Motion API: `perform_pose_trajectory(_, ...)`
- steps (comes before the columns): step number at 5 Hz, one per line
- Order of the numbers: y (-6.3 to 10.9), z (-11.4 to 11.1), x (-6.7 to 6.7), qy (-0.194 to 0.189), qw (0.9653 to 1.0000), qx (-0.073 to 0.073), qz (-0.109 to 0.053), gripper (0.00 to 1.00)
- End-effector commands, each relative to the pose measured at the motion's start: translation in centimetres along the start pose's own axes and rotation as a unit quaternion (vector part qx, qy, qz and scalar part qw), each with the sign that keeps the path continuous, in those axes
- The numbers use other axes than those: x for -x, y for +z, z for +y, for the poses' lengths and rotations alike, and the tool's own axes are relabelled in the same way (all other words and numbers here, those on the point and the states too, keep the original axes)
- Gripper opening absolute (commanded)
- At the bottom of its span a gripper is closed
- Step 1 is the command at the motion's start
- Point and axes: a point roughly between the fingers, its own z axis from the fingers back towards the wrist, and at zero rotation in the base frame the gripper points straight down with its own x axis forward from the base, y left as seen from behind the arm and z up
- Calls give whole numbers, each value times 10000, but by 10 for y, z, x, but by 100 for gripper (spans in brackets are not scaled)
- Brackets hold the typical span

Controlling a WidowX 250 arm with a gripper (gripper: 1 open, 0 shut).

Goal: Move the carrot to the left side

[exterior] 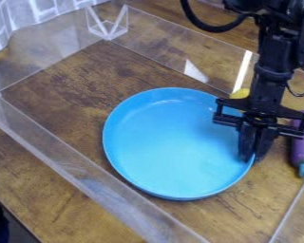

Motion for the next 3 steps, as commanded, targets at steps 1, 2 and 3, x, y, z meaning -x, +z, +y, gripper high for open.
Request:
perform_pose_trajectory(1, 29, -11, 5, -77, 9993, 279, -254, 0)
perform_pose_trajectory(2, 31, -3, 3, 10, 9992, 274, -276, 0)
perform_pose_trajectory(3, 34, 4, 1, 94, 9992, 272, -294, 0)
